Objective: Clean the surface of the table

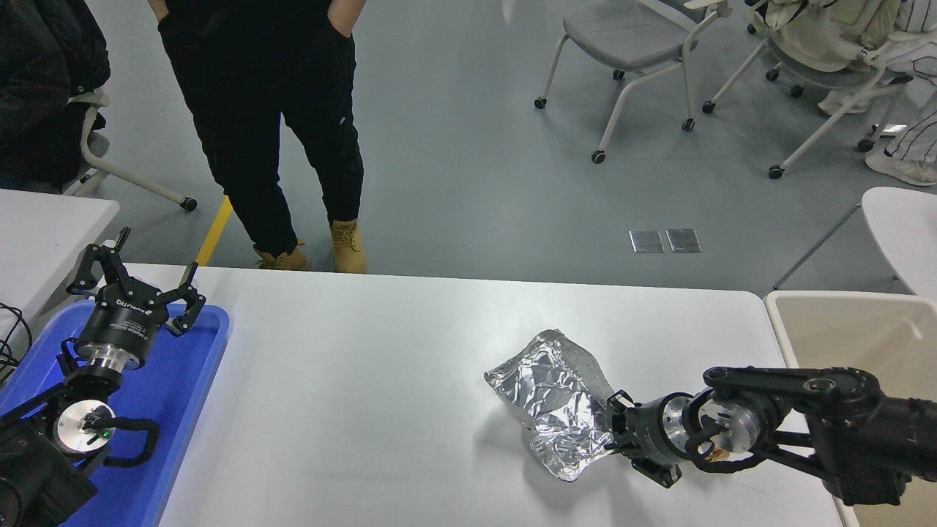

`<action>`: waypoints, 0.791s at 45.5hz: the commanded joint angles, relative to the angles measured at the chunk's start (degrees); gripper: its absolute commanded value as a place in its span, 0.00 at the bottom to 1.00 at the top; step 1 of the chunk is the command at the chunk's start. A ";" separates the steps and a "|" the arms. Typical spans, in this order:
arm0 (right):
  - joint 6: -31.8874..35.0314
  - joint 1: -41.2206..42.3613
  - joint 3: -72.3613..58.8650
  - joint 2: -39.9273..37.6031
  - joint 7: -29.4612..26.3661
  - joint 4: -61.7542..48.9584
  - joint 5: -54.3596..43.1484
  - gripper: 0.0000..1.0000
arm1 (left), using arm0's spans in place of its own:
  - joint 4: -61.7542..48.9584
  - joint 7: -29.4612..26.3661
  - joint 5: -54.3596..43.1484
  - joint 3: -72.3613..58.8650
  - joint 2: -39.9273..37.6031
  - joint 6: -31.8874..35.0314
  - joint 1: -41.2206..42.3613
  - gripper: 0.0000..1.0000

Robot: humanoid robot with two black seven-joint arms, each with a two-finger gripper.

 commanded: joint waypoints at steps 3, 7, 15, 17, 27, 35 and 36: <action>1.91 3.46 -0.68 -6.61 -0.16 4.93 -0.19 0.00 | -0.01 0.00 0.00 0.00 0.00 0.00 0.02 1.00; 2.17 5.04 -0.86 -10.56 -0.68 8.10 -0.37 0.00 | 0.08 0.00 0.00 0.00 0.00 0.00 0.02 1.00; 4.45 8.56 -0.95 -18.21 -1.91 12.93 -0.37 0.00 | -0.01 0.00 0.00 0.00 0.00 0.00 0.02 1.00; 5.24 9.44 -1.03 -19.97 -2.70 13.64 -0.37 0.00 | -0.01 0.00 0.00 0.00 0.00 0.00 0.02 1.00; 11.22 15.24 -3.93 -27.53 -4.99 15.48 -0.54 0.00 | -0.01 0.00 0.00 0.00 0.00 0.00 0.02 1.00; 16.23 19.28 -4.81 -33.15 -5.69 15.57 -1.24 0.00 | -0.01 0.00 0.00 0.00 0.00 0.00 0.02 1.00; 16.84 19.81 -4.90 -33.77 -5.96 15.57 -1.25 0.00 | -0.01 0.00 0.00 0.00 0.00 0.00 0.02 1.00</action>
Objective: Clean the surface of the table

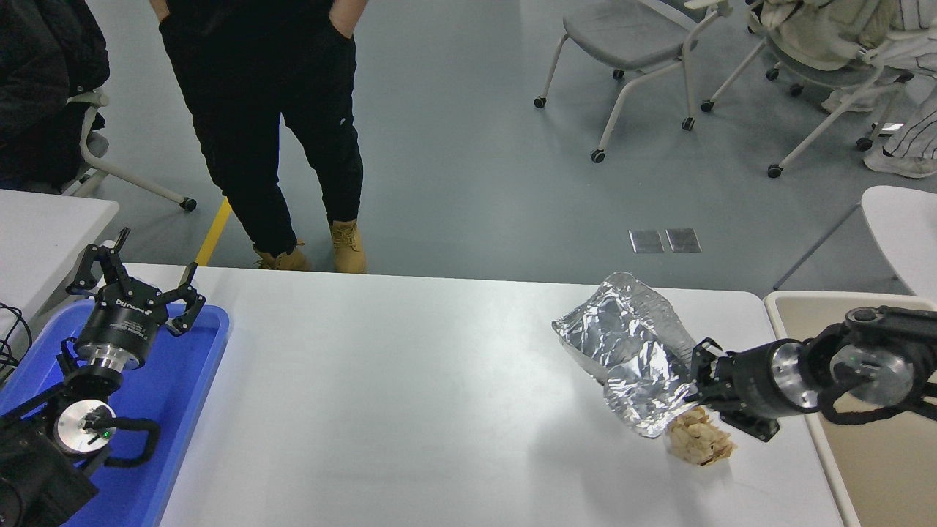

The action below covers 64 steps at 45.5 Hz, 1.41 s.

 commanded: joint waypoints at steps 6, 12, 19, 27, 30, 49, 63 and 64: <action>9.71 8.13 -1.46 -11.13 -2.81 1.16 -3.02 0.00 | 0.00 0.00 0.00 0.00 0.00 0.00 -0.09 1.00; 13.23 8.67 -1.03 -15.00 -3.34 1.07 -9.35 0.00 | 0.00 0.00 0.00 0.00 0.00 0.00 -0.01 1.00; 16.92 8.75 -0.32 -19.66 -3.34 0.90 -12.34 0.00 | 0.00 0.00 0.00 0.00 0.00 0.00 -0.01 1.00; 20.26 9.28 0.47 -24.32 -3.25 0.63 -14.53 0.00 | 0.00 0.00 0.00 0.00 0.00 0.00 -0.01 1.00; 21.23 9.28 0.65 -25.37 -3.25 0.55 -15.50 0.00 | 0.00 0.00 0.00 0.00 0.00 0.00 -0.01 1.00; 24.57 10.07 2.31 -29.15 -3.34 0.55 -17.44 0.00 | 0.00 0.00 0.00 0.00 0.00 0.00 -0.01 1.00; 27.12 10.51 4.51 -30.65 -3.42 0.46 -17.62 0.00 | 0.00 0.00 0.00 0.00 0.00 0.00 -0.01 1.00; 27.21 10.51 4.60 -30.65 -3.51 0.46 -17.70 0.00 | 0.00 0.00 0.00 0.00 0.00 0.00 -0.01 1.00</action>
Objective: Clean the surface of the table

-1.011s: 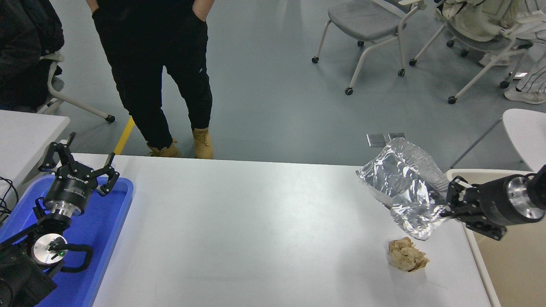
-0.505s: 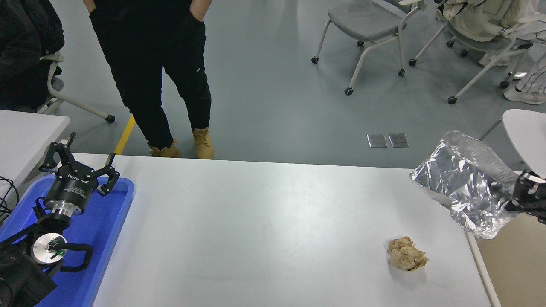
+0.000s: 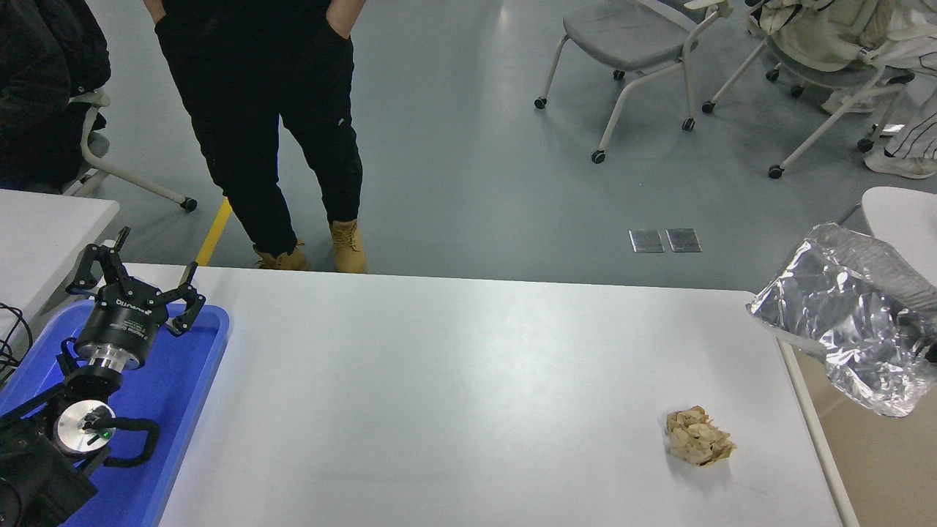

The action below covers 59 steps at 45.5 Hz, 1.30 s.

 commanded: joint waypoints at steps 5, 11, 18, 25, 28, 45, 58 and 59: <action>1.99 0.27 1.60 -1.19 -0.41 -0.17 -0.48 0.00 | 0.08 0.00 0.00 0.00 0.00 0.00 -0.09 1.00; 1.72 -0.96 0.63 0.31 -0.41 -3.67 -1.89 0.00 | -0.01 0.00 0.00 0.00 0.00 0.00 0.00 1.00; 0.50 -2.90 0.71 4.61 -0.41 -11.32 -2.24 0.00 | -0.01 0.00 0.00 0.00 0.00 0.00 0.00 1.00; -3.02 -5.62 0.71 8.39 -0.06 -19.85 -1.45 0.00 | -0.01 0.00 0.00 0.00 0.00 0.00 0.00 1.00; -4.42 -7.46 0.80 9.97 0.12 -21.78 -1.45 0.00 | -0.01 0.00 0.00 0.00 0.00 0.00 0.00 1.00; -15.85 -21.17 3.17 24.29 0.73 -36.45 0.83 0.00 | -0.01 0.00 0.00 0.00 0.00 0.00 0.00 1.00; -16.21 -31.37 9.59 39.50 2.23 -56.40 1.89 0.00 | -0.01 0.00 0.00 0.00 0.00 0.08 0.00 1.00; -16.21 -31.72 9.68 40.47 2.23 -57.72 1.89 0.00 | -0.01 0.00 0.00 0.00 0.00 0.00 0.00 1.00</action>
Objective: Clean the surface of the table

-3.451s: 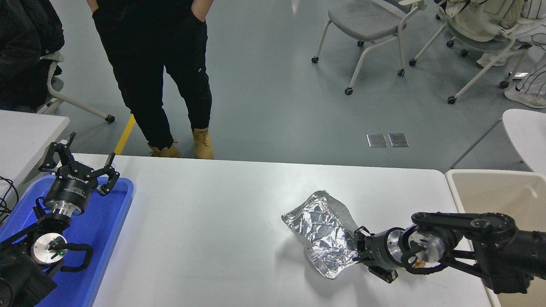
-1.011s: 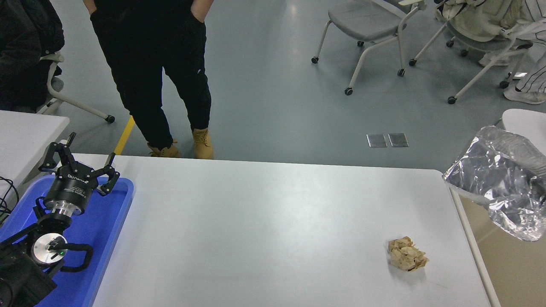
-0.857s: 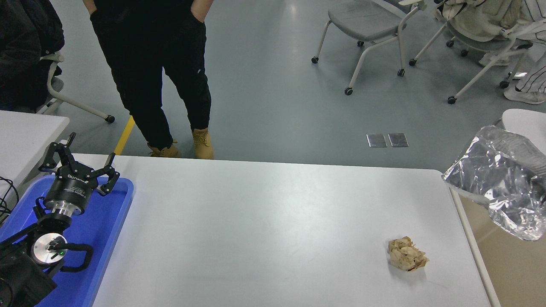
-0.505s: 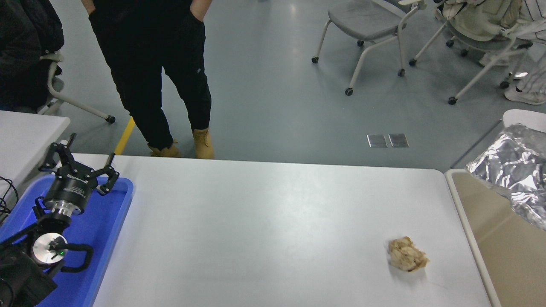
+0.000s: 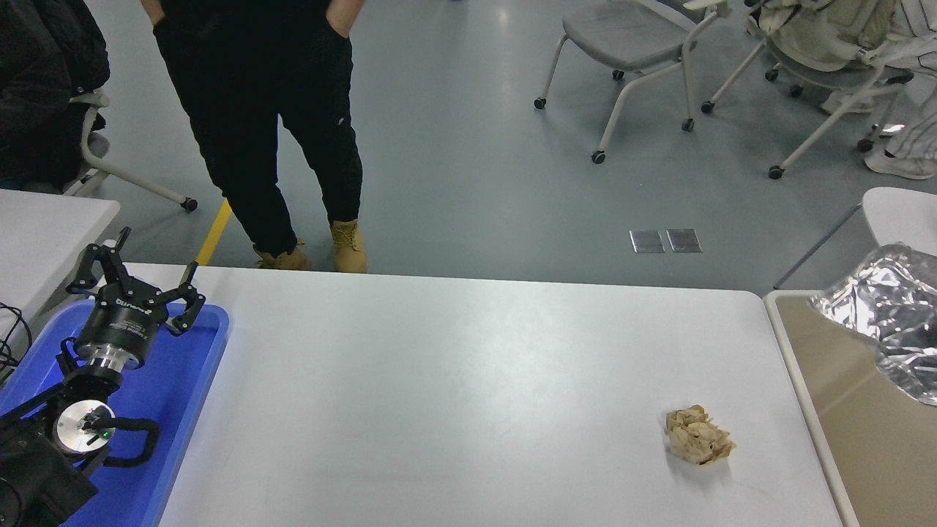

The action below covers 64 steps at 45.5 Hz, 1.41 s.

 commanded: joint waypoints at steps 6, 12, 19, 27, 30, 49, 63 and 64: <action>-1.85 -9.05 3.64 17.86 0.92 -25.32 0.78 0.00 | -0.01 0.00 0.00 0.00 0.00 0.00 0.00 1.00; -1.59 -10.81 3.64 24.54 1.89 -36.23 0.78 0.00 | -0.01 0.00 0.00 0.00 0.00 0.00 0.00 1.00; -1.94 -12.30 3.64 29.73 2.51 -42.30 0.87 0.00 | -0.01 0.00 0.00 0.00 0.00 0.00 0.00 1.00; -4.84 -13.71 3.55 33.69 2.51 -45.56 0.87 0.00 | -0.01 0.00 0.00 0.00 0.00 0.00 0.00 1.00; -6.15 -14.06 3.55 34.21 2.51 -45.65 0.87 0.00 | -0.01 0.00 0.00 0.00 0.00 0.00 0.00 1.00; -9.32 -15.12 3.55 34.57 2.33 -45.82 0.87 0.31 | 0.07 0.00 0.00 0.00 0.00 0.00 0.00 1.00; -9.23 -14.06 3.55 33.95 2.15 -46.26 3.94 1.00 | -0.01 0.00 0.00 0.00 0.00 0.09 0.00 1.00; -9.23 -13.97 3.55 33.87 2.15 -46.26 4.03 1.00 | -0.01 0.00 0.00 0.00 0.00 0.09 0.00 1.00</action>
